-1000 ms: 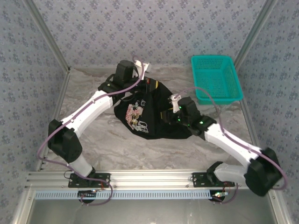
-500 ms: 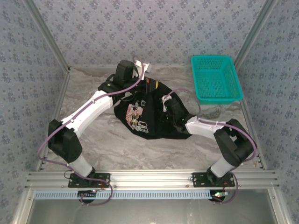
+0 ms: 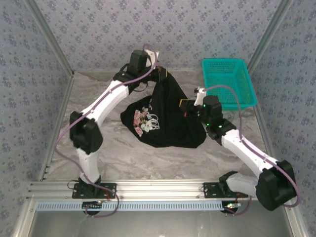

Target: Fold the inside-out t-shirt

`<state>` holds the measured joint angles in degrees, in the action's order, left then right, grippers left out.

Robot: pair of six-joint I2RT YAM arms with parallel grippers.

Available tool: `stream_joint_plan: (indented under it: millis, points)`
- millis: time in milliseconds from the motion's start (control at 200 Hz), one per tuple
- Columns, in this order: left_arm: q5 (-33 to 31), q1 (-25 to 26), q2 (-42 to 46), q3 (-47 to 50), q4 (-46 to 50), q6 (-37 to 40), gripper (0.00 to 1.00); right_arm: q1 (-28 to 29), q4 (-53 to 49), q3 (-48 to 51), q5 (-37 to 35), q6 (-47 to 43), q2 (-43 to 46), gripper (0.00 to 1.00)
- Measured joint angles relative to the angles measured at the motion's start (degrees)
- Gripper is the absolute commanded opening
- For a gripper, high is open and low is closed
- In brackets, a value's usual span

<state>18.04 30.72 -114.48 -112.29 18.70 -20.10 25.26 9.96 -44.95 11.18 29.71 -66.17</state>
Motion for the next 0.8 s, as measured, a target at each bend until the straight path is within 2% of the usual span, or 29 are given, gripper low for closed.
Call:
stream_joint_plan:
  millis: [85, 185, 340, 624, 734, 799]
  points:
    - [0.5, -0.7, -5.7, -7.1, 2.5, 0.0, 0.01, 0.3, -1.9, -1.9, -0.8, 0.1, -1.1, 0.15]
    - [1.5, -1.0, -6.9, -8.8, 5.3, 0.0, 0.01, 4.1, -3.1, -3.0, -2.9, -1.4, -5.3, 0.31]
    - [3.9, -0.9, -6.7, -9.2, 6.6, 0.0, 0.0, 8.3, -4.7, -4.5, -5.2, -3.7, -15.5, 0.36]
    - [5.6, -0.7, -4.0, -7.7, 6.9, 0.0, 0.0, 4.3, -3.7, -7.5, -6.7, -3.8, -29.4, 0.36]
    - [6.0, -0.7, -3.1, -7.6, 6.9, 0.0, 0.0, 4.3, -2.4, -10.4, -6.9, -4.1, -33.1, 0.42]
    - [6.2, -0.7, -3.0, -7.6, 6.9, 0.0, 0.0, 4.5, -1.8, -11.5, -6.9, -4.4, -34.1, 0.5]
